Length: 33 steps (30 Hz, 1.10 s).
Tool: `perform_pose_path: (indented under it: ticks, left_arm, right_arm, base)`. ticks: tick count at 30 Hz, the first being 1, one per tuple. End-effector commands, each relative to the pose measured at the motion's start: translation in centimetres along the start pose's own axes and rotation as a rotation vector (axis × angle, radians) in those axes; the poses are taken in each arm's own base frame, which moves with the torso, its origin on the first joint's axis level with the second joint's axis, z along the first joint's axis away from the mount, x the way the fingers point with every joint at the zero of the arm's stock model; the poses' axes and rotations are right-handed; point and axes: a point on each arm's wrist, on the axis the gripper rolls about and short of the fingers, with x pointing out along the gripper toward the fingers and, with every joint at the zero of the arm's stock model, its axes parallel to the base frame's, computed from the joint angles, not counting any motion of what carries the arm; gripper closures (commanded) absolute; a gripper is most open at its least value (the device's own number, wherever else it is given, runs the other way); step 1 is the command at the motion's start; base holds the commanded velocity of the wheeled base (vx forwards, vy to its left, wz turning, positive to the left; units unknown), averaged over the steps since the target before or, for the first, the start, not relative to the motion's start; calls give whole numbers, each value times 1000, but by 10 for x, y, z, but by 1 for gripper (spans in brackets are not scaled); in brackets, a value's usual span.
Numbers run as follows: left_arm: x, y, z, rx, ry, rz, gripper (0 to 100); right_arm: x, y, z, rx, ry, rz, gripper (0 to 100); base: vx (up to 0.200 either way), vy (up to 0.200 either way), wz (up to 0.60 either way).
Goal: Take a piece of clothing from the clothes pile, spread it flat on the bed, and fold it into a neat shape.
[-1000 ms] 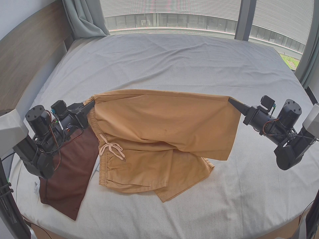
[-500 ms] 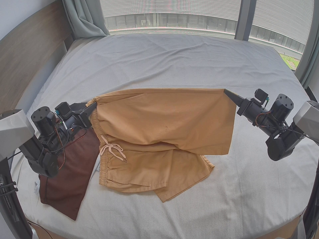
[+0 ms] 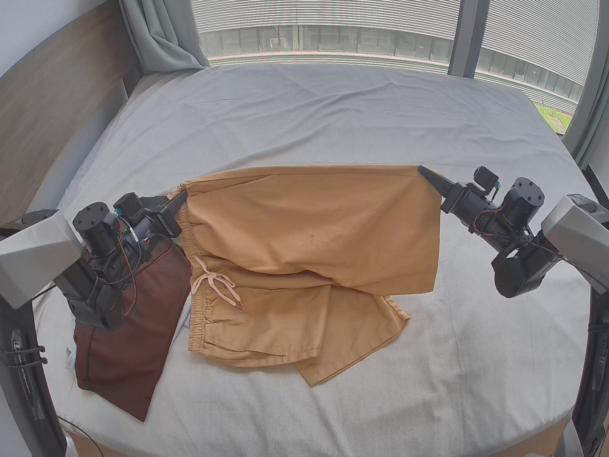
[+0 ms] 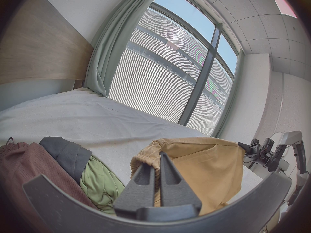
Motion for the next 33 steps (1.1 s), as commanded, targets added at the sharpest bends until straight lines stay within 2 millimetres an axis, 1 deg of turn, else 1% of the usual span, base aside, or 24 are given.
perform_pose_path:
  ticks: [1, 4, 8, 12, 19, 29, 33]
  left_arm:
    - [10, 8, -9, -13, -11, 21, 100]
    - [16, 9, -8, -40, -37, 29, 100]
    - [17, 10, -10, -76, -36, 29, 100]
    - [19, 14, -18, -90, -24, 37, 100]
    - [25, 19, -26, -109, -23, 36, 100]
    - [29, 22, -27, -153, -35, 33, 100]
    - [31, 23, -27, -162, -40, 33, 100]
  right_arm:
    - [8, -13, -10, 4, 4, -4, 100]
    - [14, -17, -11, 4, 4, -4, 100]
    - [19, -22, -14, 2, 1, -1, 100]
    - [26, -30, -18, 3, 2, -1, 100]
    - [39, -40, -19, 1, 0, 0, 100]
    - [58, -55, -24, 11, 12, -4, 100]
    - [64, -57, -25, 14, 17, -3, 100]
  base:
    - [0, 0, 0]
    - [0, 0, 0]
    - [0, 0, 0]
    - [0, 0, 0]
    - [0, 0, 0]
    - [0, 0, 0]
    - [0, 0, 0]
